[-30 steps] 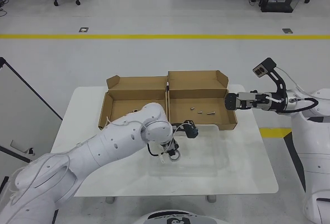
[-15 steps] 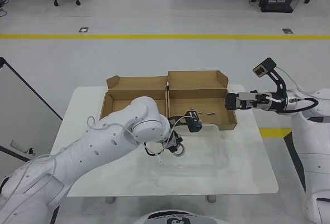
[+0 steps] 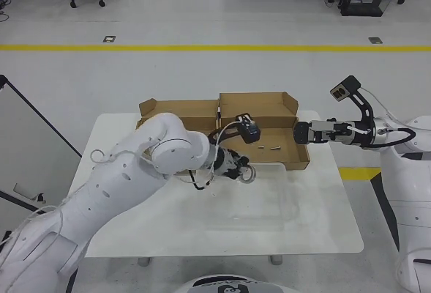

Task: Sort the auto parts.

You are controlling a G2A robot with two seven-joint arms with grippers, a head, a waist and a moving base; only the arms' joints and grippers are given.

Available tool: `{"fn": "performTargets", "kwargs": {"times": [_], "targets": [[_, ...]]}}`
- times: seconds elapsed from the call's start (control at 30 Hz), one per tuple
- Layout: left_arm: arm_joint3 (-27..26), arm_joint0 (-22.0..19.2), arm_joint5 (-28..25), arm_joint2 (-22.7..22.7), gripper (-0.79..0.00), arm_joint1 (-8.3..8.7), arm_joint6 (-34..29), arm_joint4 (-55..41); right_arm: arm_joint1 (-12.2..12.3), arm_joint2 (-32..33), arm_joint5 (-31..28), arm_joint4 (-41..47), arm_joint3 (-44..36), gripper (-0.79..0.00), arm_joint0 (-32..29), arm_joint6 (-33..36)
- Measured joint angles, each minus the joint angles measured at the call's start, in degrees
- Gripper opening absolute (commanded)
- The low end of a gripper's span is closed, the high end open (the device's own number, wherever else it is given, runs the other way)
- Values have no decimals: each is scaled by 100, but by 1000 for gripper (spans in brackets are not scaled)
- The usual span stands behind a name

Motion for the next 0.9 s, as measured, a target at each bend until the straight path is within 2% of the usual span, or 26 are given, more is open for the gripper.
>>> {"fn": "performTargets", "kwargs": {"times": [0.27,0.37,0.47,0.7,0.9], "targets": [[-761,705,-190,-1523,-785,361,-73,-457,0,0,0,0,0,0,0,0],[-1035,1025,-289,-2060,-785,440,228,-853,0,0,0,0,0,0,0,0],[-1185,1272,-403,-2503,-785,471,806,-1341,0,0,0,0,0,0,0,0],[-1263,1306,-796,-2750,-785,430,1921,-2210,0,0,0,0,0,0,0,0],[-1226,1030,-1307,-2667,-785,396,2058,-2840,0,0,0,0,0,0,0,0]]}}
